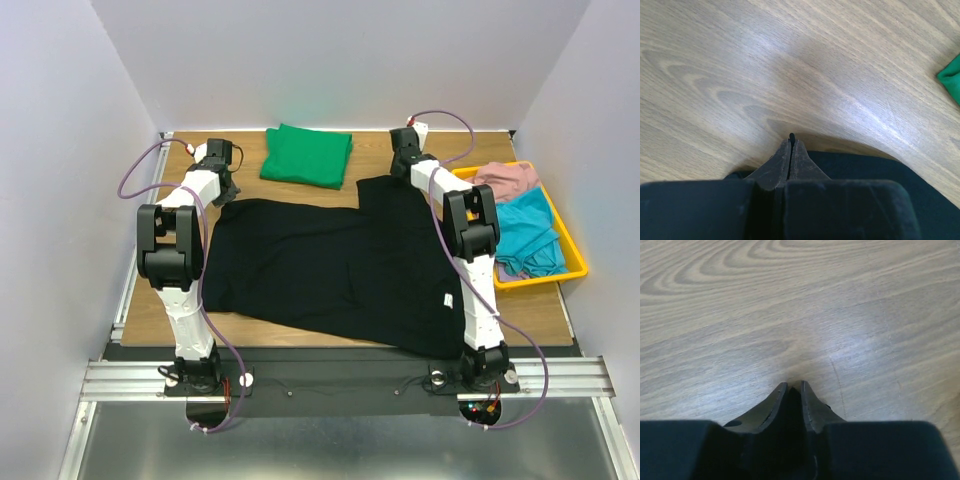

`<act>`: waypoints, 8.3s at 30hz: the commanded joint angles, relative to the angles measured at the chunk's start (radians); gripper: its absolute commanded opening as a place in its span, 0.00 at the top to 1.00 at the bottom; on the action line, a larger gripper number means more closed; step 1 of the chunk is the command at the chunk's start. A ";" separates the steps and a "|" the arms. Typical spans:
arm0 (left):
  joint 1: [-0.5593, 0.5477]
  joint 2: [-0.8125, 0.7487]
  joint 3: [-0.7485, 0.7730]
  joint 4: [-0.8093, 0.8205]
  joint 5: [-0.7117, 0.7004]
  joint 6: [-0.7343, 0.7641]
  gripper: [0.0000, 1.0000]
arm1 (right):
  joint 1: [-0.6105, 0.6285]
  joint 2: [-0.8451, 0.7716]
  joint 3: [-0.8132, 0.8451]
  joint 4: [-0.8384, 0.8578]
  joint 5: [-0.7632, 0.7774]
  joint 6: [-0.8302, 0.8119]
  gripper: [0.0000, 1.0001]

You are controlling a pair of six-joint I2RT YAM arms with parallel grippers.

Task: Fold and stack the t-shirts
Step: Fold the tshirt

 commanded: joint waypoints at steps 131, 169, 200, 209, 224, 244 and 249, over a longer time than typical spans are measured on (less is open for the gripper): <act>-0.013 -0.434 -0.353 -0.013 0.015 -0.197 0.02 | 0.449 -1.173 -1.143 -0.304 -0.417 0.285 0.00; 0.105 -0.274 -0.453 0.042 0.003 -0.151 0.02 | 0.492 -1.344 -1.275 -0.133 -0.819 0.163 0.00; 0.106 -0.285 -0.466 0.059 0.030 -0.139 0.02 | 0.516 -1.019 -1.214 0.082 -0.919 0.199 0.00; 0.108 -0.298 -0.471 0.059 0.032 -0.137 0.02 | 0.666 -0.927 -1.140 0.143 -0.945 0.220 0.00; 0.106 -0.314 -0.473 0.059 0.035 -0.131 0.02 | 0.808 -0.983 -1.031 0.045 -0.677 0.239 0.00; 0.111 -0.332 -0.488 0.067 0.033 -0.122 0.02 | 0.578 -1.116 -1.227 -0.199 -0.460 0.384 0.00; 0.111 -0.323 -0.488 0.070 0.038 -0.125 0.02 | 0.581 -1.097 -1.257 -0.072 -0.586 0.372 0.00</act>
